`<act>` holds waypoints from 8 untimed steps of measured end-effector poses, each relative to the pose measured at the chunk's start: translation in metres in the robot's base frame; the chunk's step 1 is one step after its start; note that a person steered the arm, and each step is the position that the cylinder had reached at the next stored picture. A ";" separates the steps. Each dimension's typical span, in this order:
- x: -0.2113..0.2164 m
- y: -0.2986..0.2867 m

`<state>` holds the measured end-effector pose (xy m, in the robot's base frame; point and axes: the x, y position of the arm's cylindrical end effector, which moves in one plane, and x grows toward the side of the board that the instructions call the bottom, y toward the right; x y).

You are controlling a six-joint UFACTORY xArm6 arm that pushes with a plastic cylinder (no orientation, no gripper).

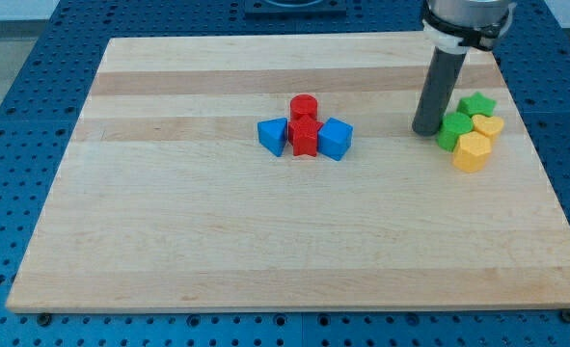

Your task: Separate the green and yellow blocks from each other

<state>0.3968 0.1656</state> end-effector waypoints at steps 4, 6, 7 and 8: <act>-0.070 -0.007; -0.076 0.060; -0.076 0.081; -0.062 0.090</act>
<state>0.3345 0.2560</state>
